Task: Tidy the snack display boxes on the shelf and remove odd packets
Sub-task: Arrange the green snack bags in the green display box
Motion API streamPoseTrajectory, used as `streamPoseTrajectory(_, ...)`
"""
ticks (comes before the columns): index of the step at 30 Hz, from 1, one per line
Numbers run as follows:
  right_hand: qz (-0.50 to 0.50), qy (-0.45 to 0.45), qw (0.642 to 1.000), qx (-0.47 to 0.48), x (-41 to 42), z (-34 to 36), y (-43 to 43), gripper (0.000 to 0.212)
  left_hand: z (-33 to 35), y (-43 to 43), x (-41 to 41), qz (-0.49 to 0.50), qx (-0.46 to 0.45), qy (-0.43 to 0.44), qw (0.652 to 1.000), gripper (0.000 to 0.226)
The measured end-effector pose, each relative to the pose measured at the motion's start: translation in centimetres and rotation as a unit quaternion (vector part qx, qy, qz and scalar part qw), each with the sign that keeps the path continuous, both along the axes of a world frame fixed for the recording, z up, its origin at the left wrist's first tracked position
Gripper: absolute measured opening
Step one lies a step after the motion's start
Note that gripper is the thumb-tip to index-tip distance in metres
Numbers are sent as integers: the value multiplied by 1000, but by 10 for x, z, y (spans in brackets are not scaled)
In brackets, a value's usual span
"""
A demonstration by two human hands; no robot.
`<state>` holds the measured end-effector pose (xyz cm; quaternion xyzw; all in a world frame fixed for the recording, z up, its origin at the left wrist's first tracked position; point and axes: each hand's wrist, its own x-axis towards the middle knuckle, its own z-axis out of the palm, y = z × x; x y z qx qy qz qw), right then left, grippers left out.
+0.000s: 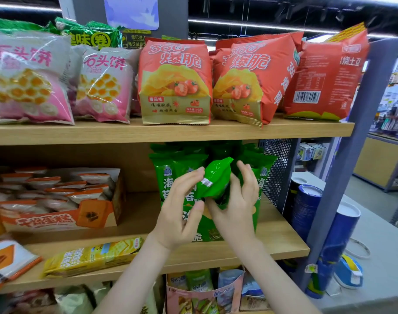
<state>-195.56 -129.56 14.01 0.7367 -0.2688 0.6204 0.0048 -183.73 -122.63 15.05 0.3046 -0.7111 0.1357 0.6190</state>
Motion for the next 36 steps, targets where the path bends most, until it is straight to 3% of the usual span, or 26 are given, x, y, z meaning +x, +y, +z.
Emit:
streamPoseTrajectory(7, 86, -46, 995, -29, -7, 22, 10, 53, -14, -7, 18, 78, 159, -52, 983, 69)
streamPoseTrajectory(11, 195, -111, 973, 60, -20, 38, 22, 53, -8, -5, 11, 104, 211, -29, 972, 71)
streamPoseTrajectory(15, 243, -124, 953, 133, -35, 25, 29, 58, -7, -3, 3, 85, 156, 11, 984, 76)
streamPoseTrajectory(18, 290, -125, 907, 279, -44, 17, 39, 63, -1, 4, -10, 79, 115, 1, 990, 67)
streamPoseTrajectory(20, 293, -121, 904, 286, -48, 13, 47, 58, 3, 10, -21, 72, 72, -12, 995, 63)
streamPoseTrajectory(23, 259, -188, 919, 232, -51, 21, 75, 57, -2, 21, -32, 79, 27, -56, 995, 53)
streamPoseTrajectory(25, 268, -217, 920, 185, -60, 16, 89, 52, -10, 34, -41, 84, 76, -38, 993, 53)
streamPoseTrajectory(28, 305, -174, 918, 185, -73, 9, 103, 47, -30, 60, -55, 89, 152, -2, 984, 61)
streamPoseTrajectory(32, 341, -116, 891, 278, -87, -23, 118, 46, -60, 104, -74, 110, 286, 57, 950, 57)
streamPoseTrajectory(34, 351, -46, 858, 372, -101, -44, 124, 48, -73, 129, -88, 108, 380, 89, 914, 55)
streamPoseTrajectory(36, 380, -30, 787, 485, -120, -67, 129, 43, -95, 153, -99, 61, 487, 148, 859, 51)
